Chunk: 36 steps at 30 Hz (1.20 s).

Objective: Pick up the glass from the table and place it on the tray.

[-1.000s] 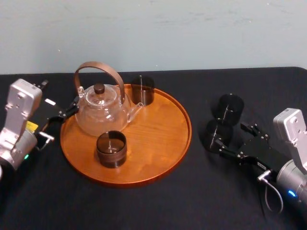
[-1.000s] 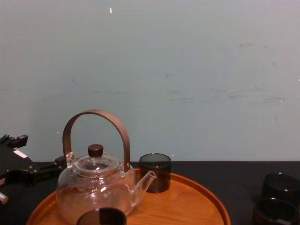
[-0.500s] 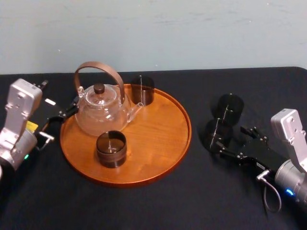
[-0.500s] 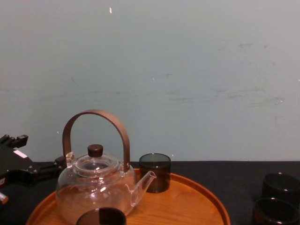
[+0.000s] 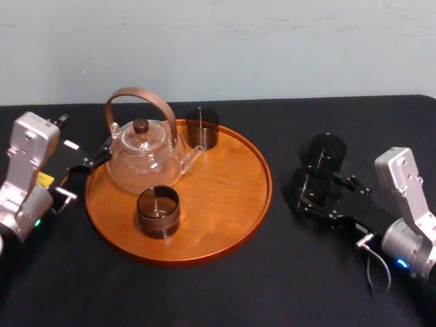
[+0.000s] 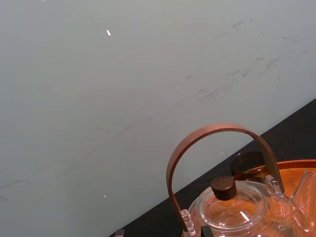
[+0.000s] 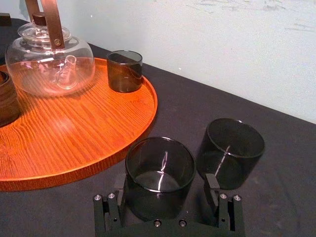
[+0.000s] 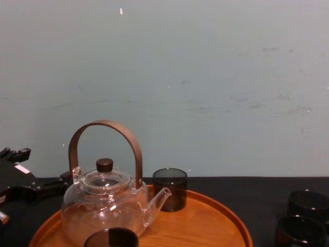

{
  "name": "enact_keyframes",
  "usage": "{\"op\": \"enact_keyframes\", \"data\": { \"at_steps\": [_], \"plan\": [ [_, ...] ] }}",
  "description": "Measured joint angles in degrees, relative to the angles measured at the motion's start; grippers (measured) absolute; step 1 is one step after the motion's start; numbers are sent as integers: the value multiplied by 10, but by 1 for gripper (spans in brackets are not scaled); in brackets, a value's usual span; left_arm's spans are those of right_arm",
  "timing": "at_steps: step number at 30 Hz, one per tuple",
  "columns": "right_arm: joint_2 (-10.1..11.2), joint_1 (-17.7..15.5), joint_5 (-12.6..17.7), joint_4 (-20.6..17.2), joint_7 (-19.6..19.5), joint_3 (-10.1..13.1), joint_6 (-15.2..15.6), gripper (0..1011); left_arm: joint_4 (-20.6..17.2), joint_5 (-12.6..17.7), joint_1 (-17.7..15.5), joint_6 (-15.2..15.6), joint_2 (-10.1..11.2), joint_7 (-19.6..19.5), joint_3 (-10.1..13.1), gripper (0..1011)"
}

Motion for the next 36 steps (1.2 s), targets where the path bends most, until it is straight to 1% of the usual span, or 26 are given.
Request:
{"op": "enact_keyframes", "data": {
  "at_steps": [7, 20, 36],
  "plan": [
    [-16, 18, -7, 24, 16, -1, 0, 1000, 0, 0, 0, 0, 0, 0, 0, 1001],
    [-34, 42, -12, 63, 33, -6, -4, 1000, 0, 0, 0, 0, 0, 0, 0, 1001],
    [-44, 58, -14, 83, 41, -11, -11, 1000, 0, 0, 0, 0, 0, 0, 0, 1002]
  ]
}}
